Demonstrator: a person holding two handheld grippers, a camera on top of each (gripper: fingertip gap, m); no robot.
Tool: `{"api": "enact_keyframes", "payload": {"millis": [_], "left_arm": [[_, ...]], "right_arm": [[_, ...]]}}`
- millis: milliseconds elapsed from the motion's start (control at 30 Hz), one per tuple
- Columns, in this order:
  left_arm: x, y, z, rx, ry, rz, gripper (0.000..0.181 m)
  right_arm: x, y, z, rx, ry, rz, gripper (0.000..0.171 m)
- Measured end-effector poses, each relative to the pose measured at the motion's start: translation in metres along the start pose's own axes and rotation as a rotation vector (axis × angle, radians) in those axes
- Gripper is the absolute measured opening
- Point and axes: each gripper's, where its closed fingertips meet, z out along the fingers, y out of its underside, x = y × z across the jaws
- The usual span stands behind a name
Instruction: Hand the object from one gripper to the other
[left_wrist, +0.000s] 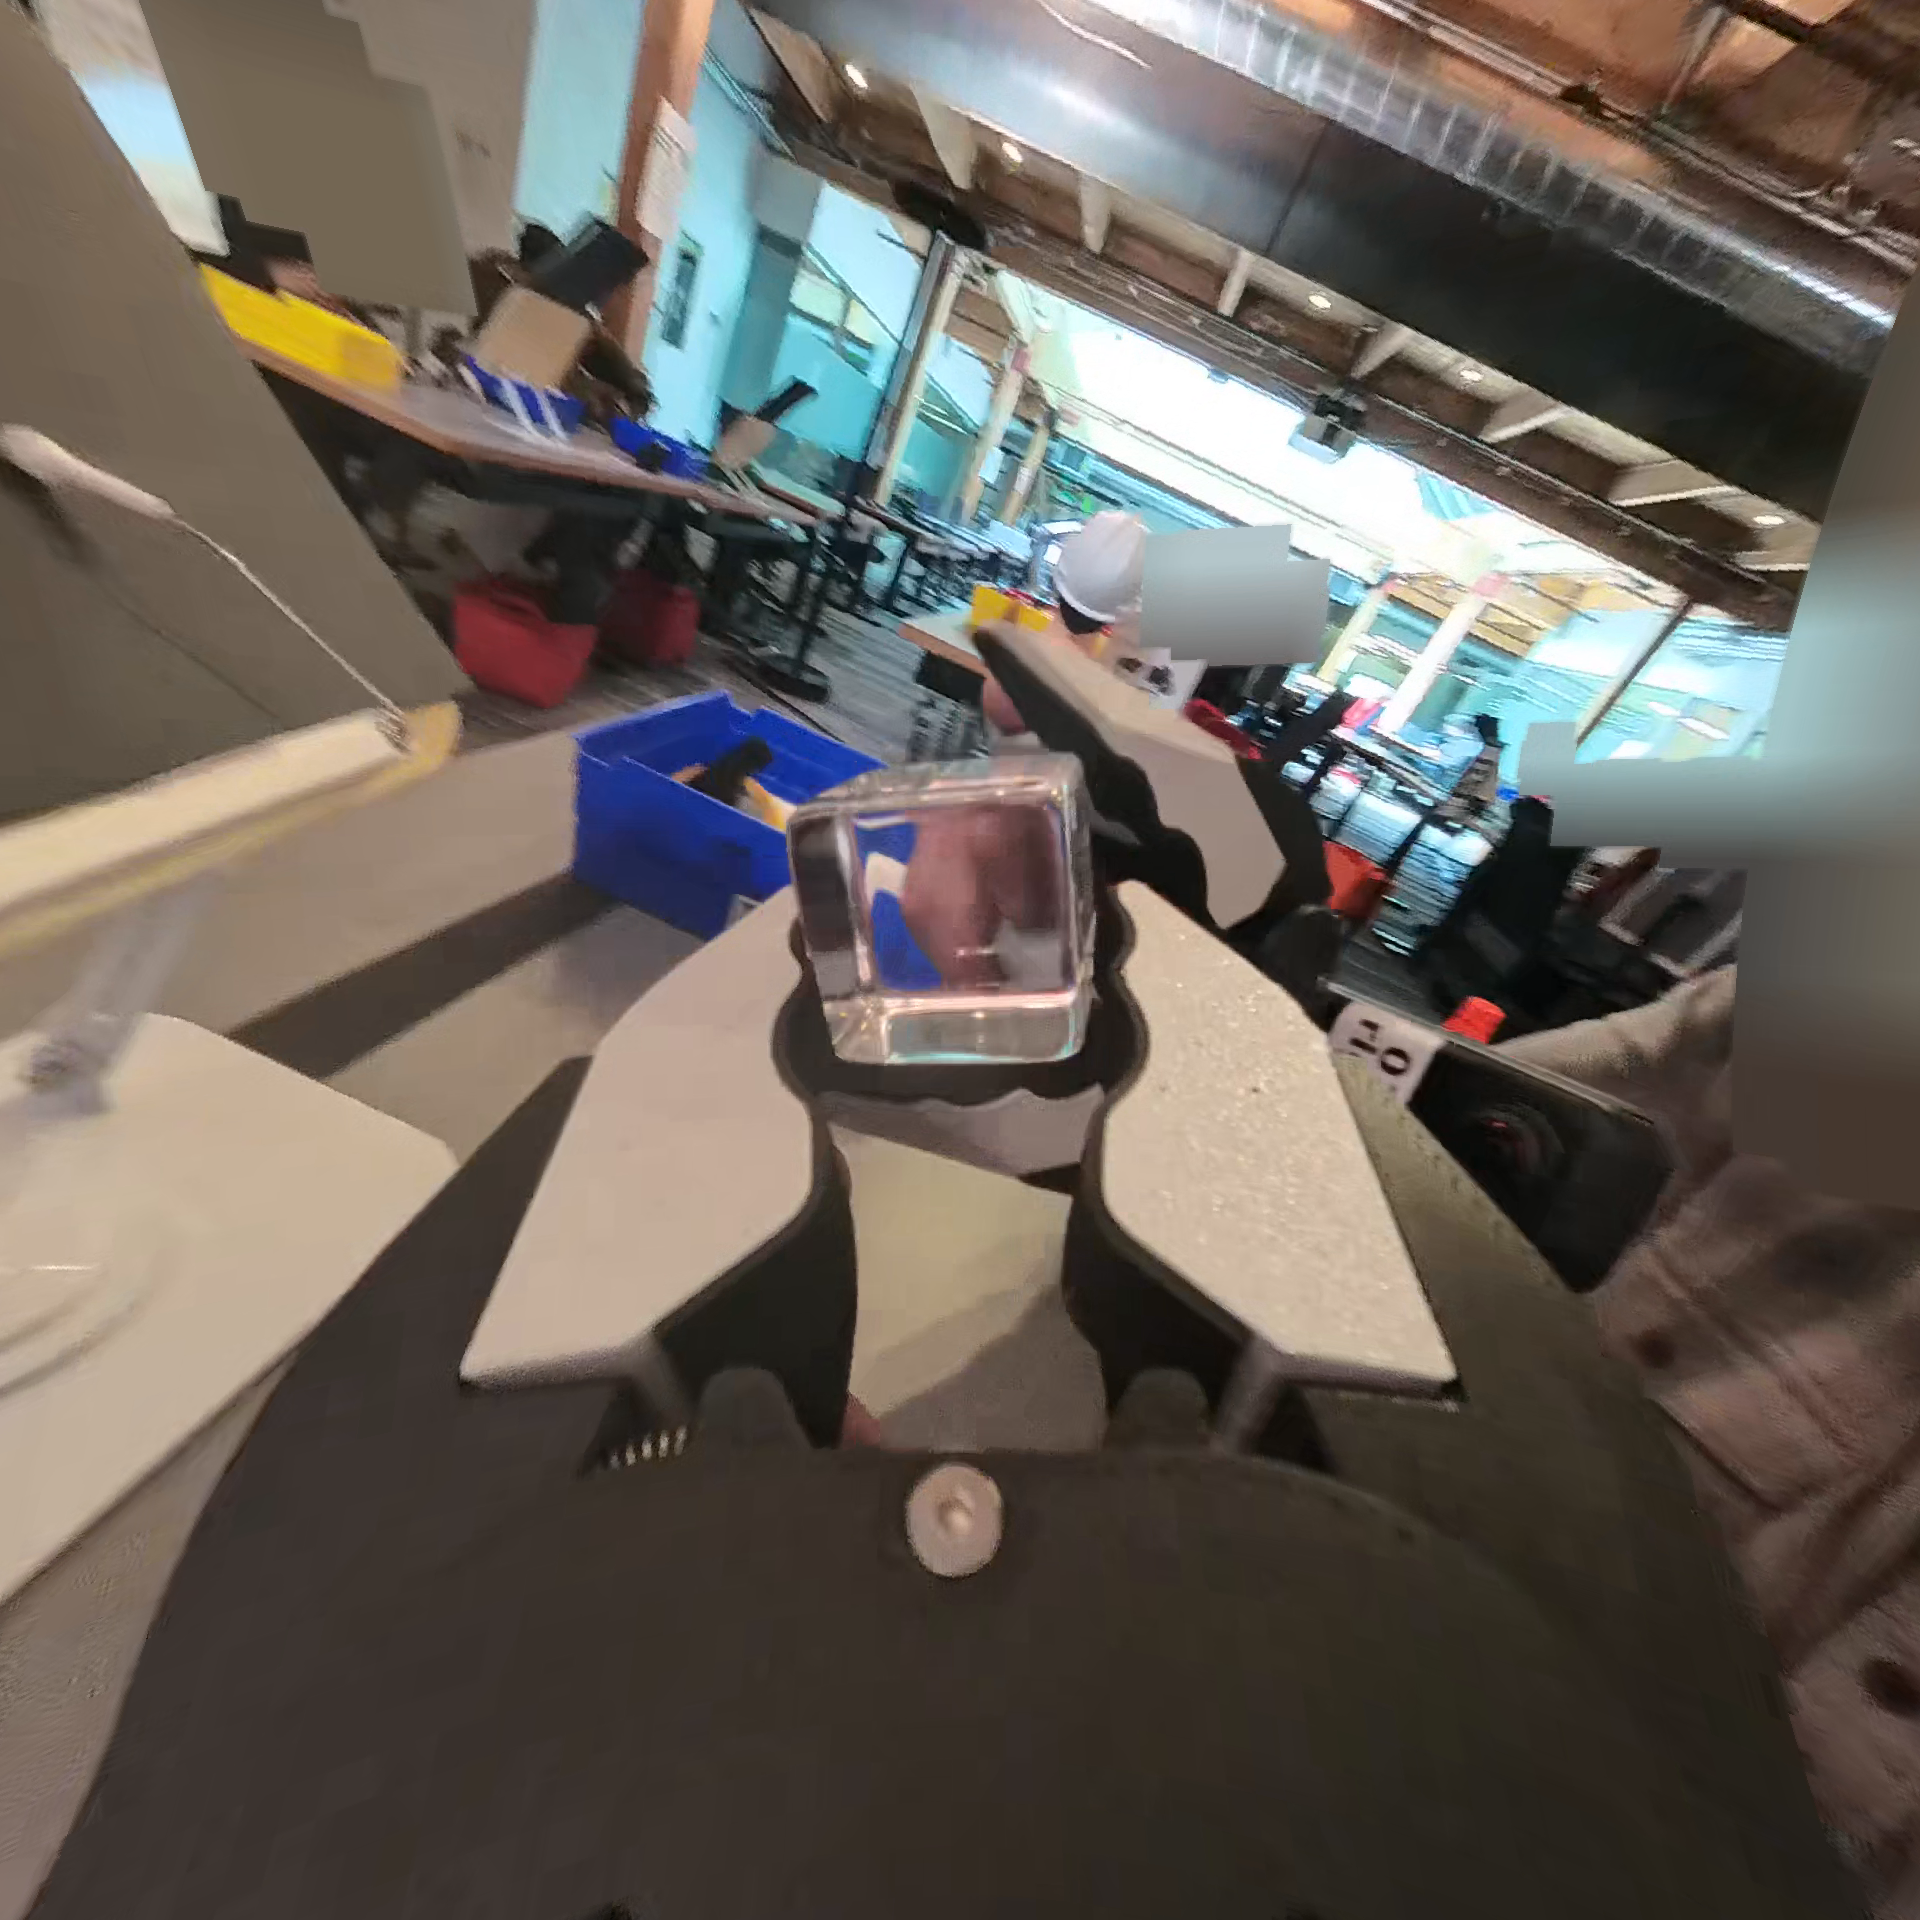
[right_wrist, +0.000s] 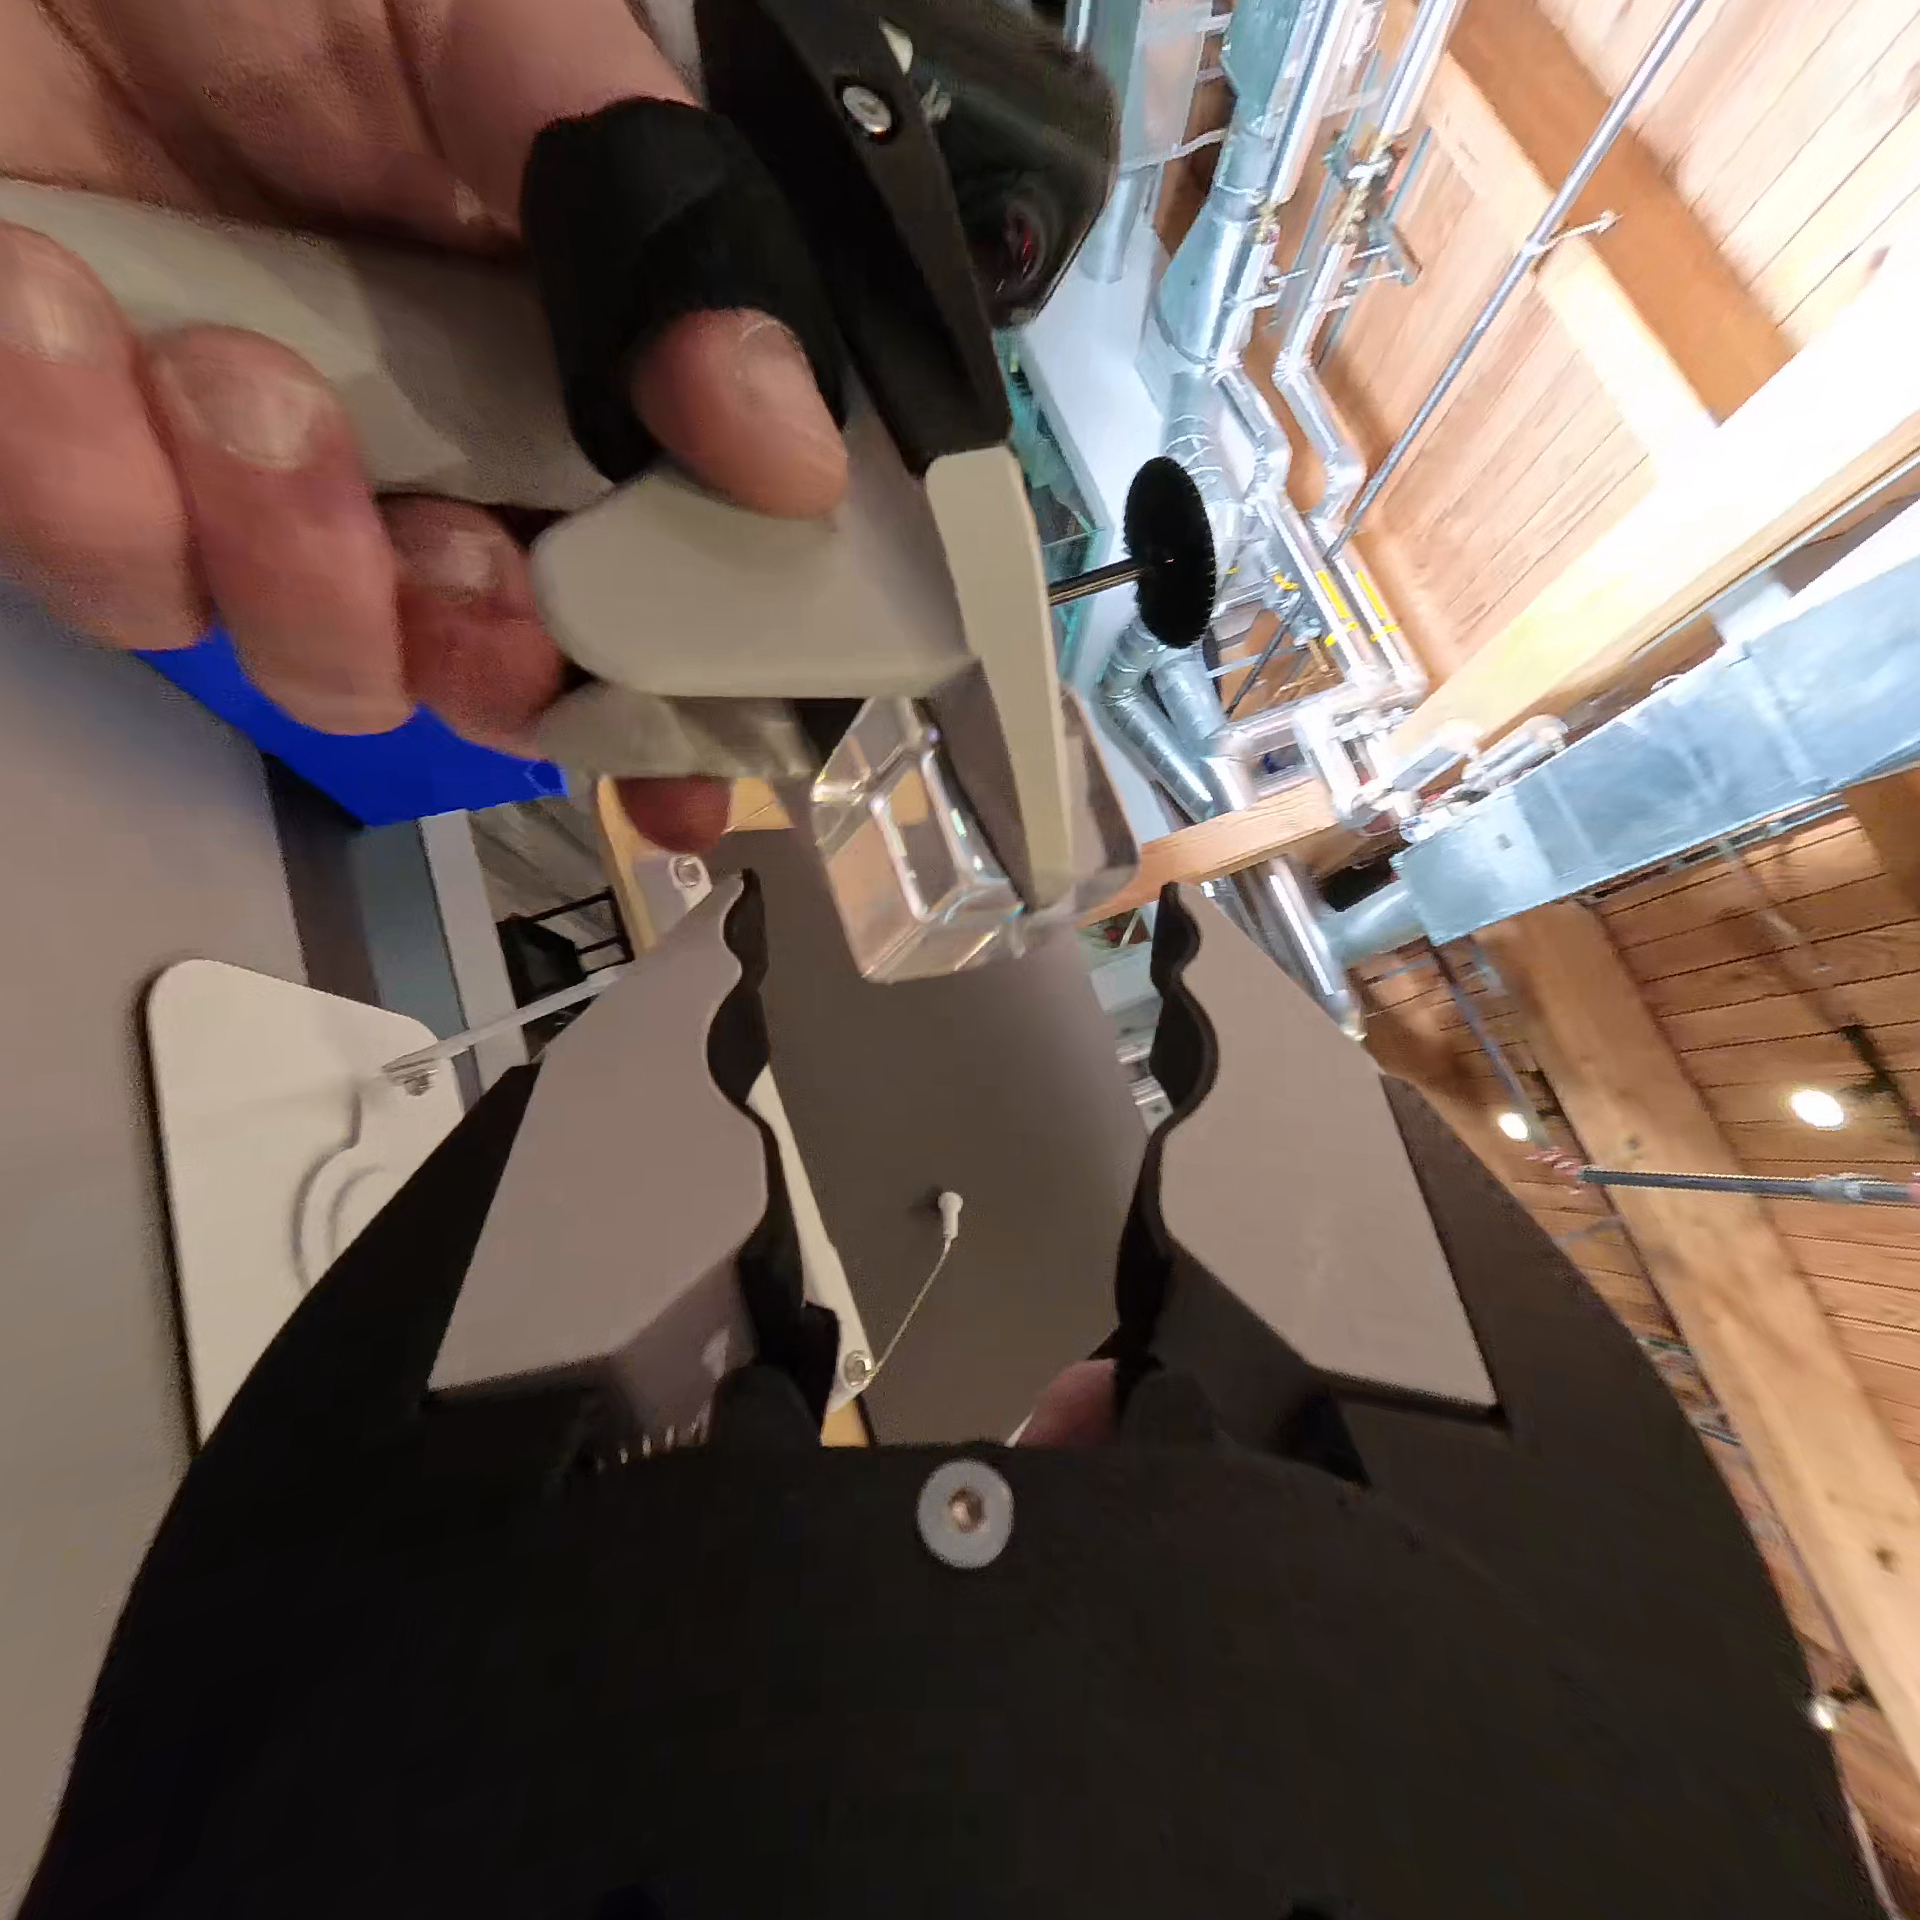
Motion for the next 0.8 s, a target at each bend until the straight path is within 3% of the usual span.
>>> {"api": "enact_keyframes", "payload": {"millis": [33, 233, 333, 567, 667, 800], "left_arm": [[0.002, 0.004, 0.002, -0.007, 0.014, -0.020, 0.047], [0.019, 0.018, 0.002, -0.041, 0.164, 0.012, 0.047], [0.026, 0.023, 0.000, -0.085, 0.221, 0.049, 0.048], [0.023, 0.024, 0.002, -0.113, 0.202, 0.060, 0.055], [0.008, 0.018, -0.001, -0.116, 0.041, 0.262, 0.062], [0.004, 0.009, -0.018, -0.180, -0.187, 0.850, 0.062]], "right_arm": [[0.000, -0.002, 0.000, 0.005, 0.009, -0.008, 0.072], [-0.014, -0.011, -0.006, 0.095, -0.130, 0.138, 0.053], [-0.016, -0.017, -0.011, 0.137, -0.161, 0.102, 0.048], [-0.023, -0.012, -0.014, 0.107, -0.284, 0.164, 0.044], [-0.034, -0.003, -0.015, 0.058, -0.405, 0.259, 0.044], [-0.060, 0.008, -0.029, -0.012, -0.697, 0.490, 0.044]]}}
